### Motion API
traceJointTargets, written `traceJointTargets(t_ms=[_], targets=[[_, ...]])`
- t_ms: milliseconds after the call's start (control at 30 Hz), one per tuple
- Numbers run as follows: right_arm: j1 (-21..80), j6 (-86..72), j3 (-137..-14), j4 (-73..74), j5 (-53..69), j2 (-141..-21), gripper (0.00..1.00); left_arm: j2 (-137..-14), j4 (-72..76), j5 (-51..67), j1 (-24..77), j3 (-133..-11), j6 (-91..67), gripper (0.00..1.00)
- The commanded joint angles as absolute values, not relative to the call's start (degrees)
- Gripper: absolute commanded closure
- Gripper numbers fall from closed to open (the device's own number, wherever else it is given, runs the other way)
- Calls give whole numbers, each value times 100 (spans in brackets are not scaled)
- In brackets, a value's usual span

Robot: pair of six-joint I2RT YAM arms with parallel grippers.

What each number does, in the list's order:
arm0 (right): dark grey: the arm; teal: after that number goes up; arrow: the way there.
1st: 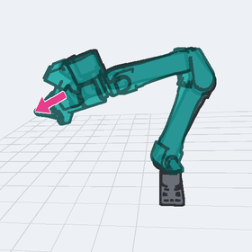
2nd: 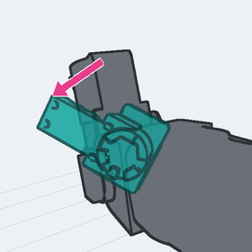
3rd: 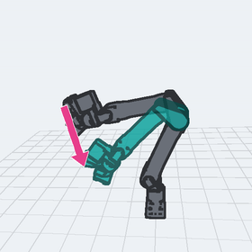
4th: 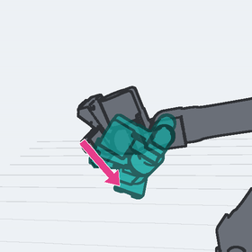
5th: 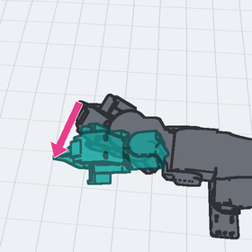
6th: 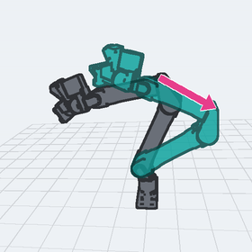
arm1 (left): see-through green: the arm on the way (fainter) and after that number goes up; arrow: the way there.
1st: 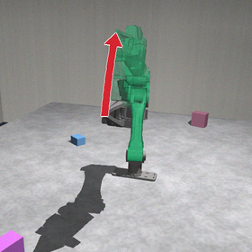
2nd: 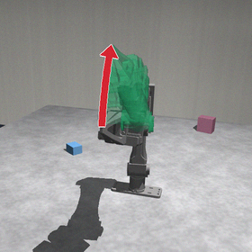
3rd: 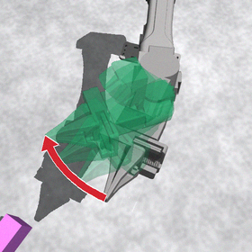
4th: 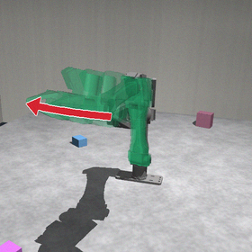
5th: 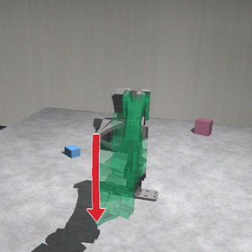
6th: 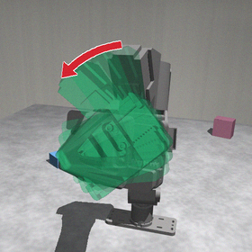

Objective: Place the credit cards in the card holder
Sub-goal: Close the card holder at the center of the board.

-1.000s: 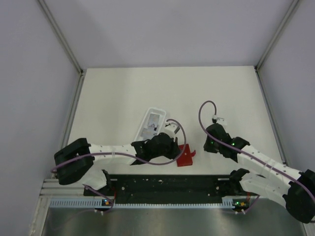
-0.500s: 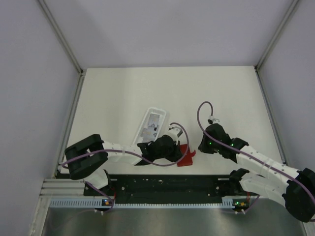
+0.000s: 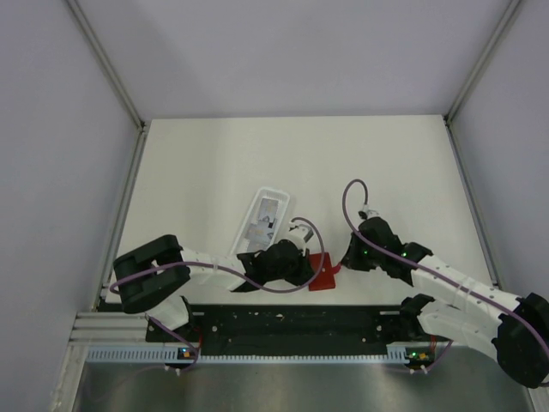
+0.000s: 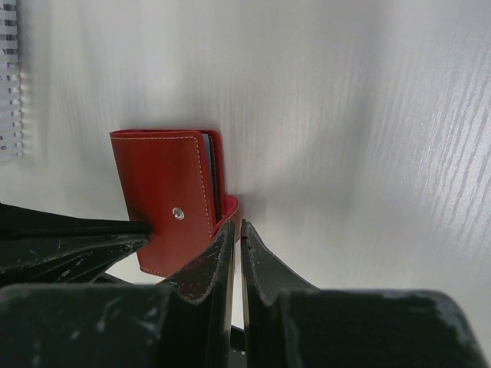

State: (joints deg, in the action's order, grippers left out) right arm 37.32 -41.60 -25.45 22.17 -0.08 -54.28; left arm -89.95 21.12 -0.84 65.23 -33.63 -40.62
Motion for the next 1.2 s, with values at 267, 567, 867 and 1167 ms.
traceJointTargets(t_ms=[267, 567, 867, 1167], targets=[[3700, -4122, -2364, 1275, 773, -5598, 92, -8956, 2303, -61, 6513, -3208, -4131, 100], [3691, -3973, -2469, 871, 1054, -6020, 92, -8991, 2294, -53, 6513, -3208, -4157, 100], [3700, -3823, -2523, 765, 1327, -6161, 91, -8956, 2311, -97, 6513, -3164, -4166, 100], [3700, -3841, -2540, 668, 1476, -6152, 87, -8930, 2329, -88, 6513, -3129, -4166, 100]])
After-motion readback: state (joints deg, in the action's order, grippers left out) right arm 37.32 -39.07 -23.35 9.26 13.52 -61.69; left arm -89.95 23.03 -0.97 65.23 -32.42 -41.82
